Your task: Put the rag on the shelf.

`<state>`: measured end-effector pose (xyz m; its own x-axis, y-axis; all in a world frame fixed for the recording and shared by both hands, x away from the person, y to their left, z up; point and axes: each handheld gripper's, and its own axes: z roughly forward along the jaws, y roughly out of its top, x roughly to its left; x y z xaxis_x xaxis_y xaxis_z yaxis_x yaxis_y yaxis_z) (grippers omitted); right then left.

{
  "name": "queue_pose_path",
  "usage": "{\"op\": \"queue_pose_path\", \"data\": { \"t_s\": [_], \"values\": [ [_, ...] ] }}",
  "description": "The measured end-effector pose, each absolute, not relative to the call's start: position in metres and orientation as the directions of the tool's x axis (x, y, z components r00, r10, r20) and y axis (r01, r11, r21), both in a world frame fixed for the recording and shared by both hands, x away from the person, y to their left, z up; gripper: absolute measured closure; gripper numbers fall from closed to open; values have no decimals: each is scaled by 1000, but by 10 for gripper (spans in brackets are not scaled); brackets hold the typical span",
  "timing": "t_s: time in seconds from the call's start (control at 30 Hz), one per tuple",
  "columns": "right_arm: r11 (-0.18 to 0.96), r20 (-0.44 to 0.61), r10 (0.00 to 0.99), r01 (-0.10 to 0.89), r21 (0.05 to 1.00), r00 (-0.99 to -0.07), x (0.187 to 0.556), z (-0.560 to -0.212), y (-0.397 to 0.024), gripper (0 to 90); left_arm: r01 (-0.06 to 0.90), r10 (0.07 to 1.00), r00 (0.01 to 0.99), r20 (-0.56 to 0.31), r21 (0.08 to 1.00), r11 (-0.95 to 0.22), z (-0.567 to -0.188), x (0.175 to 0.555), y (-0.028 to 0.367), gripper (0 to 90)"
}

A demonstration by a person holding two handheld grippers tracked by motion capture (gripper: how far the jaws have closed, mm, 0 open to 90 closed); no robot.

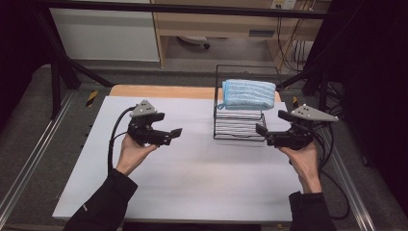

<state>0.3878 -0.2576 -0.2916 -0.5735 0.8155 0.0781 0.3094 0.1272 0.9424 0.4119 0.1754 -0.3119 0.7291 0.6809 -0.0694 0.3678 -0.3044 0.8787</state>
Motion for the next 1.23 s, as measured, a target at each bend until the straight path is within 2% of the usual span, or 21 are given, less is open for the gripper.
{"op": "queue_pose_path", "data": {
  "t_s": [0.67,0.83,0.97,1.23],
  "values": [
    [150,167,768,427,892,-619,368,-388,-263,2,455,726,677,-117,843,-288,-391,373,252,146],
    [181,171,759,455,872,-628,363,-409,-266,1,470,735,671,-96,822,-322,-405,366,260,147],
    [179,187,756,473,863,-628,360,-422,-271,2,490,738,666,-111,811,-320,-415,364,265,153],
    [190,198,750,492,850,-631,357,-430,-272,2,508,743,662,-101,790,-345,-427,363,265,154]
  ]
}}
